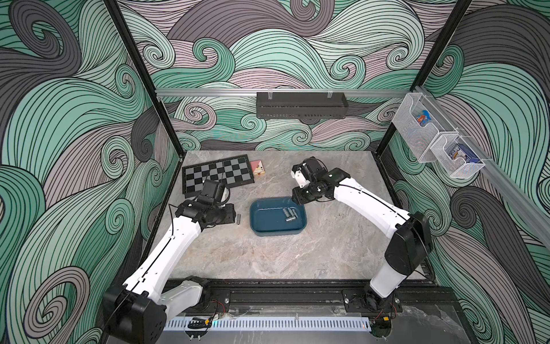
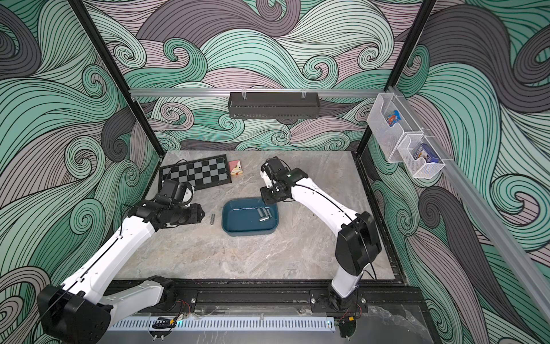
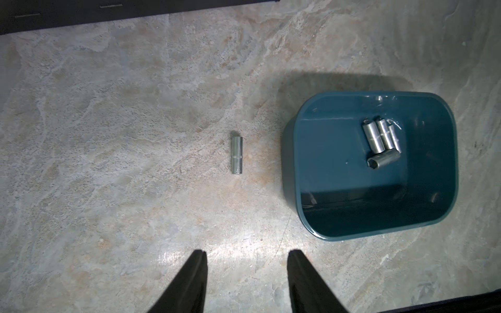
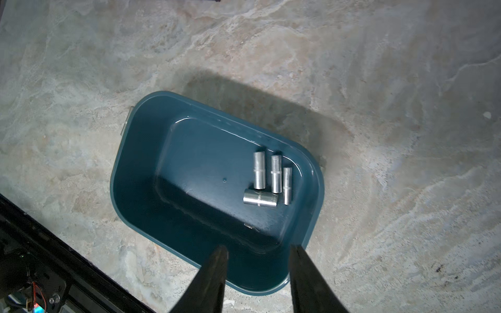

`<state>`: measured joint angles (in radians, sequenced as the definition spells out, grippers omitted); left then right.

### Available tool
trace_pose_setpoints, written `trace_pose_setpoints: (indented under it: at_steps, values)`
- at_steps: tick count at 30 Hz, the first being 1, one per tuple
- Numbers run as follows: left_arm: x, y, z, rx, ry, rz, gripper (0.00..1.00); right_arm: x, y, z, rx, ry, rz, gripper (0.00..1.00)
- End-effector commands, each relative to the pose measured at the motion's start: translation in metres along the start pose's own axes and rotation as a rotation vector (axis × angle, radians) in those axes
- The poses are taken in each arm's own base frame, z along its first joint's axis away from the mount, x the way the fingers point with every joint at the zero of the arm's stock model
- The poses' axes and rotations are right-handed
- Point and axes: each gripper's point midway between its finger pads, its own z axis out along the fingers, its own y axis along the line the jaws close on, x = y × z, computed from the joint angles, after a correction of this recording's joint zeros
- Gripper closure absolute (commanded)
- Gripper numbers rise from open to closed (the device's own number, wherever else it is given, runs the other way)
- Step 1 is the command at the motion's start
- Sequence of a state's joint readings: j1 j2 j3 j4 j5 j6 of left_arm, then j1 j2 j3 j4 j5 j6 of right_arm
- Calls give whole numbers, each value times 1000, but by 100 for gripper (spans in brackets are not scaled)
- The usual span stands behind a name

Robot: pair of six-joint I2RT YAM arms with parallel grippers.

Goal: Take out the socket from the storage box
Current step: Pick up the socket head from the storage box.

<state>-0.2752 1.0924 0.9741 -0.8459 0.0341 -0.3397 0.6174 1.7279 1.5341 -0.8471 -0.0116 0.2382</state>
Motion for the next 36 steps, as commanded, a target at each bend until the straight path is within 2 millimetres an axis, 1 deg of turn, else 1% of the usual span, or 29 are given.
trace_pose_setpoints:
  at_steps: [1,5,13,19,26,32,36]
  values:
    - [-8,1,-7,5,-61,25,48,12,12,19,-12,87,-17,59]
    - [-8,-1,-7,14,-66,27,47,17,19,39,-2,141,-49,61]
    - [-8,-2,-3,12,-41,33,48,26,18,82,23,230,-62,63]
    - [-8,-2,-3,13,-43,38,48,26,15,103,46,259,-61,65]
    - [-8,-2,-2,13,-43,40,48,27,10,120,69,280,-56,68]
    - [-8,-3,-1,16,-40,43,48,33,5,132,96,305,-56,68]
    - [-8,-3,-1,15,-38,45,48,36,-2,139,133,314,-61,68]
